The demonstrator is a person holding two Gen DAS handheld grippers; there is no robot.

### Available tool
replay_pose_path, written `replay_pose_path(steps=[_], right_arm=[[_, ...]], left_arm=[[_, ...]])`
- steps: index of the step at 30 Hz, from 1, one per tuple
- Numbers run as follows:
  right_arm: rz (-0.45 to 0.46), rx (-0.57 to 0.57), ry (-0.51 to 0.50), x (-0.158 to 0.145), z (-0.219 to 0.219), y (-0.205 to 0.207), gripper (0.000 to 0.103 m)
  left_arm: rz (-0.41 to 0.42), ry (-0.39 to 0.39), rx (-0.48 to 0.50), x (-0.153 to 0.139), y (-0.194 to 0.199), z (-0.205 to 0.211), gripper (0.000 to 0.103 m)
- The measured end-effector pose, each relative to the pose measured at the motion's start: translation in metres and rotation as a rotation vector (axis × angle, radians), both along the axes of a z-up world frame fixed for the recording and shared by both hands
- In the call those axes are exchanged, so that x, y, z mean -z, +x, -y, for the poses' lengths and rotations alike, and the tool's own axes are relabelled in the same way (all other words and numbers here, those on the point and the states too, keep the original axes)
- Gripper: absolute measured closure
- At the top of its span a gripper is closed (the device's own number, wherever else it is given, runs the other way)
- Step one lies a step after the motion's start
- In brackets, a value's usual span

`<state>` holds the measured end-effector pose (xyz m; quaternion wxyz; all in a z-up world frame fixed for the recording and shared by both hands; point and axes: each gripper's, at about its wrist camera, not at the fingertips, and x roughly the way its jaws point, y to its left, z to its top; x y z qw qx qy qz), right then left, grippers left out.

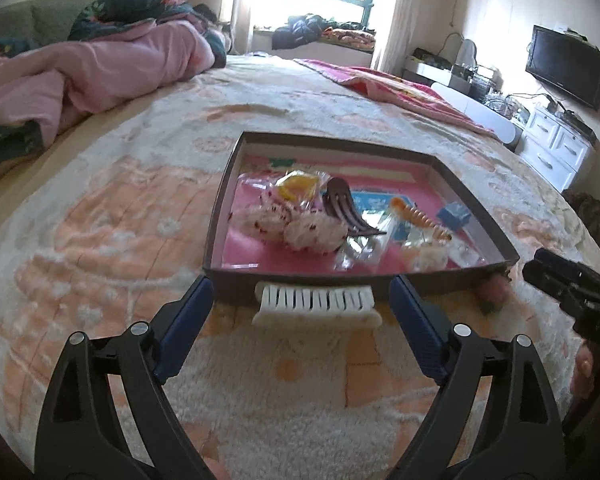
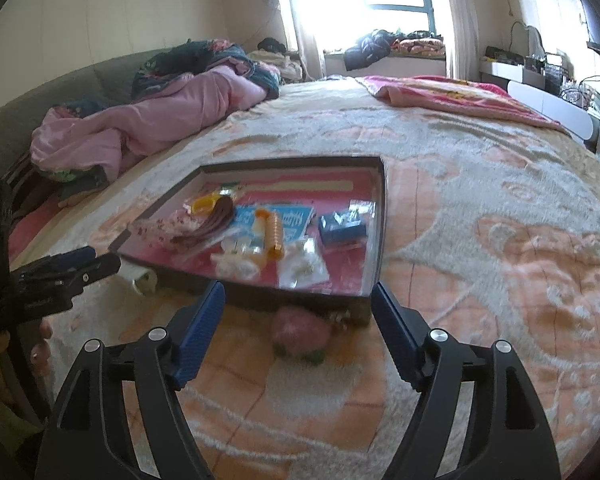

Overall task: Organize jewelry
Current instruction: 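Grasp the white claw clip with the left tool while the right tool grasps the pink pom-pom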

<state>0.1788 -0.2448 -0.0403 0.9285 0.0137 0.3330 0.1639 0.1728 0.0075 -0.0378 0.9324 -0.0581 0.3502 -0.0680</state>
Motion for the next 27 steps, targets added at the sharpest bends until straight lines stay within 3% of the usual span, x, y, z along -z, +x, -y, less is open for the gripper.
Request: replay_pose_path(steps=[15, 18, 22, 27], right_arm=[[-0.111, 0.011, -0.039, 0.042, -0.011, 0.011, 0.029], [-0.114, 0.009, -0.051, 0.046, -0.014, 0.013, 0.04], [-0.117, -0.001, -0.056, 0.049, -0.016, 0.014, 0.068], [-0.113, -0.021, -0.054, 0.048, -0.018, 0.012, 0.074]], left_arm=[[-0.1, -0.04, 0.004, 0.033, 0.001, -0.003, 0.019], [-0.1, -0.045, 0.008, 0.034, 0.003, 0.0, 0.019], [-0.102, -0.071, 0.01, 0.035, 0.005, 0.0, 0.019], [-0.102, -0.093, 0.003, 0.035, 0.008, 0.001, 0.019]])
